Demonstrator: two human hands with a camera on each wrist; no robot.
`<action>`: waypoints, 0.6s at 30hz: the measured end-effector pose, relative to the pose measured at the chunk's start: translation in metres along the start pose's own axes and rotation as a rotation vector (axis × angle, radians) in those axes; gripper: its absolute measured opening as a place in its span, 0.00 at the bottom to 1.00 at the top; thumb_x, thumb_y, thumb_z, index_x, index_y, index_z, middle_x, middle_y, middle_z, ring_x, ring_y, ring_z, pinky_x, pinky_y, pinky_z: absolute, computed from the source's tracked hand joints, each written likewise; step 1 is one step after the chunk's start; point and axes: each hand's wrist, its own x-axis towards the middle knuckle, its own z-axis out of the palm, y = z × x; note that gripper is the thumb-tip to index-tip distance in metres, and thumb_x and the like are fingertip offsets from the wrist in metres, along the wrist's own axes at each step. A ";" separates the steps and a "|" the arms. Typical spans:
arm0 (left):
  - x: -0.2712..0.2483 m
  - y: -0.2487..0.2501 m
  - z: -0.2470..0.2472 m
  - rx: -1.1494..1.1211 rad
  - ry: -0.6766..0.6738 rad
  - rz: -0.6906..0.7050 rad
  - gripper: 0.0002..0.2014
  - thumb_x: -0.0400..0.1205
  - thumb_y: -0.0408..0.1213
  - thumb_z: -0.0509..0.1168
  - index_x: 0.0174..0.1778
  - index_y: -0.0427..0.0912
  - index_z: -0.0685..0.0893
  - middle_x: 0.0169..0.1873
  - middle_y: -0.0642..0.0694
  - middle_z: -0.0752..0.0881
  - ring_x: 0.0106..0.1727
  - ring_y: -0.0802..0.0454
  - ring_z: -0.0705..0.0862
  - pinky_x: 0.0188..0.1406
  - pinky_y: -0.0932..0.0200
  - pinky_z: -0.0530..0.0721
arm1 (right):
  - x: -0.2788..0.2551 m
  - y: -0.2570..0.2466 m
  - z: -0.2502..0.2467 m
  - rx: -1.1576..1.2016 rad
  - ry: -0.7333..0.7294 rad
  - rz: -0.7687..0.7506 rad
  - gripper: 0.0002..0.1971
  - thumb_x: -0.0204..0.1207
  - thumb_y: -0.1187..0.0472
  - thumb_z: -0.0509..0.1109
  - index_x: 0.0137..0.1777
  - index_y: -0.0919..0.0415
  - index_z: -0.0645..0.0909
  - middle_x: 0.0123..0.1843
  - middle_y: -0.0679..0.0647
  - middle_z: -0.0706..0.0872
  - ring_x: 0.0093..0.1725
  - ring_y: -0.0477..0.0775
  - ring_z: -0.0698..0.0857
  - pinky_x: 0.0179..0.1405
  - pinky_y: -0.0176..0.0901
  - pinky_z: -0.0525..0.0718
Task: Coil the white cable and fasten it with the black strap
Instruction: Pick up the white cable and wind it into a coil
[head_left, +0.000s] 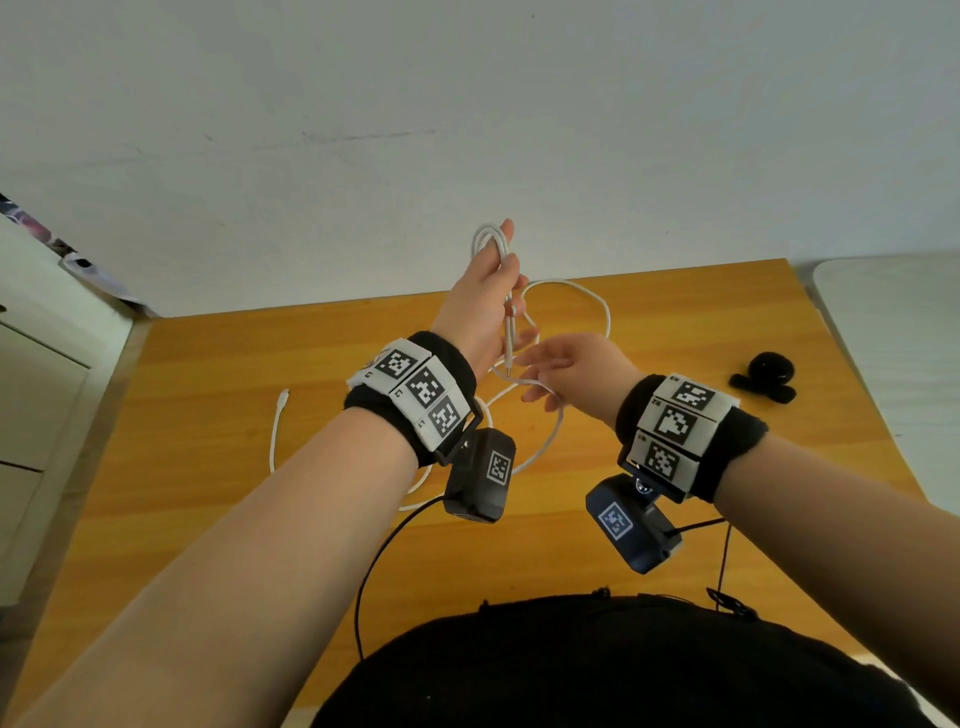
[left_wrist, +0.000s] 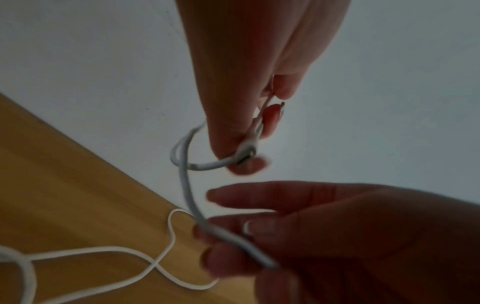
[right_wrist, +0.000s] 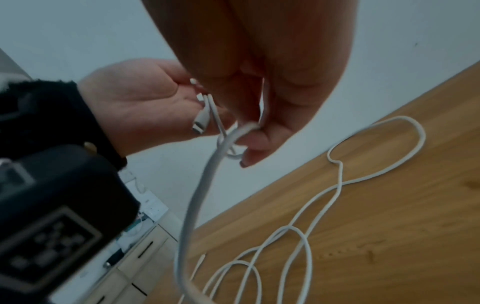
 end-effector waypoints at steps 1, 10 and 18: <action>0.000 -0.002 -0.001 0.087 0.003 0.019 0.21 0.88 0.40 0.52 0.77 0.61 0.65 0.39 0.50 0.72 0.32 0.58 0.69 0.35 0.61 0.75 | 0.000 0.000 -0.001 0.094 0.017 0.013 0.16 0.78 0.77 0.54 0.61 0.71 0.79 0.49 0.62 0.86 0.40 0.56 0.86 0.35 0.39 0.85; 0.000 -0.013 -0.005 0.453 -0.033 0.082 0.23 0.87 0.46 0.50 0.79 0.65 0.59 0.46 0.51 0.76 0.39 0.57 0.75 0.40 0.60 0.79 | -0.001 0.003 -0.003 0.644 0.083 0.172 0.16 0.70 0.80 0.70 0.57 0.70 0.77 0.53 0.71 0.84 0.41 0.59 0.88 0.38 0.39 0.90; 0.004 -0.019 -0.004 0.722 -0.093 0.207 0.26 0.88 0.40 0.51 0.83 0.55 0.54 0.31 0.47 0.72 0.33 0.55 0.72 0.39 0.59 0.75 | -0.004 -0.001 -0.014 0.811 -0.030 0.250 0.13 0.72 0.81 0.66 0.51 0.65 0.76 0.47 0.67 0.83 0.40 0.62 0.87 0.40 0.50 0.91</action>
